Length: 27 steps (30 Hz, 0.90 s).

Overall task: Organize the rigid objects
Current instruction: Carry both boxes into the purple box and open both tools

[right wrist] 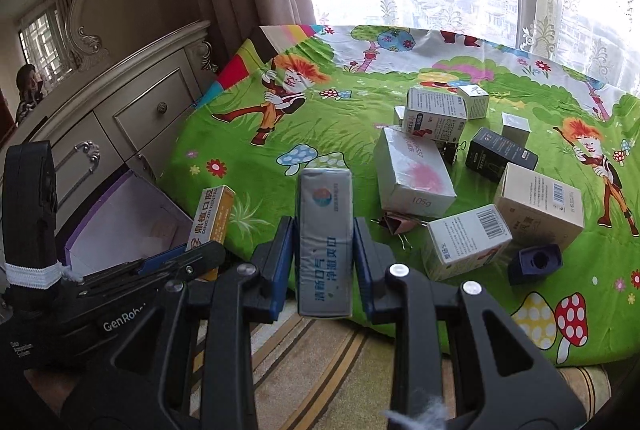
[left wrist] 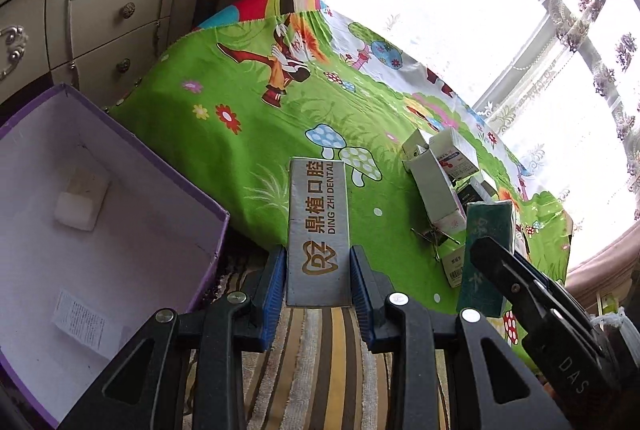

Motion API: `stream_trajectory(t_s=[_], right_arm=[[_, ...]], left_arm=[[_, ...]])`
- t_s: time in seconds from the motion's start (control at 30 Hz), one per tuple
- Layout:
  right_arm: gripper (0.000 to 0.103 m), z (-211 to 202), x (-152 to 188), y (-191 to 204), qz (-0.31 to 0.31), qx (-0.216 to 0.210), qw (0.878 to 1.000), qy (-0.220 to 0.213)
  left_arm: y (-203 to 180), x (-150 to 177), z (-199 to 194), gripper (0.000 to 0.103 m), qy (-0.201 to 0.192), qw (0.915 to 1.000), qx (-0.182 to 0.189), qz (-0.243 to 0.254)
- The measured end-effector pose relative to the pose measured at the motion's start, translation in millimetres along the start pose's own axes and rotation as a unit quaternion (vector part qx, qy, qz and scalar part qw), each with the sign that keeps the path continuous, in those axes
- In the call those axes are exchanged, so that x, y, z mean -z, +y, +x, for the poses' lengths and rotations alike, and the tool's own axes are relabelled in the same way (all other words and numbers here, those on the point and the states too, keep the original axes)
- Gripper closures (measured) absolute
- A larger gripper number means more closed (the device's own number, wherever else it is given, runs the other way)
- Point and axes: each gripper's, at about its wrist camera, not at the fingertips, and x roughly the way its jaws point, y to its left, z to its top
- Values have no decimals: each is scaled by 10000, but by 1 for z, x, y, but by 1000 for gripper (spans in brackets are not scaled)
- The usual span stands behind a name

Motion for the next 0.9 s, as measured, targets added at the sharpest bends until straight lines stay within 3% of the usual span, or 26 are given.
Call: stream_trajectory(t_s=[0.17,0.47,0.77,0.87,0.9], right_arm=[[70,6,-4,45,-400,-456,9979,221],[70,38,0,125,-1213,-1199,9819,822],[69,68,11,170,-1847,-1534,9633,1204],[52,74,15,176,-1956,-1564,9595,1290],[41,75,15,176,-1972,-1546,9594,1291]], left_arm=[[50,-5,-22,70,-311,9953,-498,-764],[123,-4,-50,70,-671,9700,-1459,-1823],[161,-1,-55,68,-674,9484,-1819,-2508],[165,0,-53,54,-646,9438,-1944,-2594],[165,0,-52,51,-623,9430,-1965,-2612]])
